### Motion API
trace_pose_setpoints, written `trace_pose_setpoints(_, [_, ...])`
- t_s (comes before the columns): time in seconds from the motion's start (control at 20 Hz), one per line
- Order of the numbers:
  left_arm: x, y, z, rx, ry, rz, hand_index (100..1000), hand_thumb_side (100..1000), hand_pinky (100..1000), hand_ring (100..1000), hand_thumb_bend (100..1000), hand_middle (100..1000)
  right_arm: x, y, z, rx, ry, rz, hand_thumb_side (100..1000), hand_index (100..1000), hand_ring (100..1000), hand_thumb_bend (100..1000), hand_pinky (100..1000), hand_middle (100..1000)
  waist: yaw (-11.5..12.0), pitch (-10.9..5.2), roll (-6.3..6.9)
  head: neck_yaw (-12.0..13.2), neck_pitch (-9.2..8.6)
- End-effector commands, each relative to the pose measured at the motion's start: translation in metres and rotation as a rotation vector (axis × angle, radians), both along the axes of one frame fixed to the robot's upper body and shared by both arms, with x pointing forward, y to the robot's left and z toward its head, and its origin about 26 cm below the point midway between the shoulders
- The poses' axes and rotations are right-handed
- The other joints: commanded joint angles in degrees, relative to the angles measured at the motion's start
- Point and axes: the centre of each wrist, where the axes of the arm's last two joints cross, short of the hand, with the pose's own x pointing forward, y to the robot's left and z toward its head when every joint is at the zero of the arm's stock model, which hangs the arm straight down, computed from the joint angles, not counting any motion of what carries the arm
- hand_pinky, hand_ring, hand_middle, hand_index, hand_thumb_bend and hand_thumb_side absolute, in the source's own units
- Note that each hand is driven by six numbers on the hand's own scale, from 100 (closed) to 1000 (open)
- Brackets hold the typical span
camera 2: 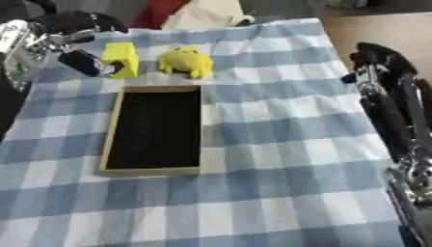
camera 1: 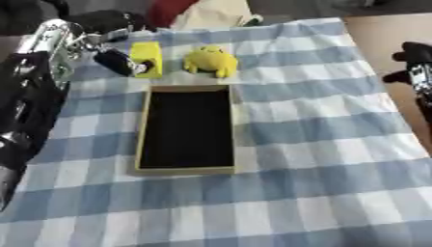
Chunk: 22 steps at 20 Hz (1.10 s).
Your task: Pick up objects on the table and place them in the box.
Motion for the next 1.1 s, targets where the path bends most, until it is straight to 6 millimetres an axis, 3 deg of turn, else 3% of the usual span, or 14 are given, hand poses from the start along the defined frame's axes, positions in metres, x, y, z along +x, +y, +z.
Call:
trace_pose_setpoints(0.05, [0.000, 0.010, 0.011, -0.013, -0.046, 0.038, 954, 506, 832, 884, 268, 905, -0.002, 0.001, 0.010, -0.008, -0.034, 0.015, 775, 827, 618, 100, 796, 720, -0.14, -0.75, -0.16, 0.23, -0.26])
trace_pose_setpoints(0.6, [-0.002, 0.030, 0.019, -0.096, -0.158, 0.084, 950, 401, 831, 874, 178, 890, -0.001, 0.001, 0.011, -0.005, -0.041, 0.019, 785, 827, 618, 100, 797, 717, -1.29, 1.42, 0.21, 0.34, -1.41])
trace_pose_setpoints(1.1, [-0.002, 0.037, 0.017, -0.092, -0.155, 0.100, 948, 429, 836, 852, 145, 865, 0.000, 0.003, 0.013, -0.001, -0.050, 0.022, 793, 827, 619, 100, 797, 717, -2.88, 3.43, 0.65, 0.52, -2.57])
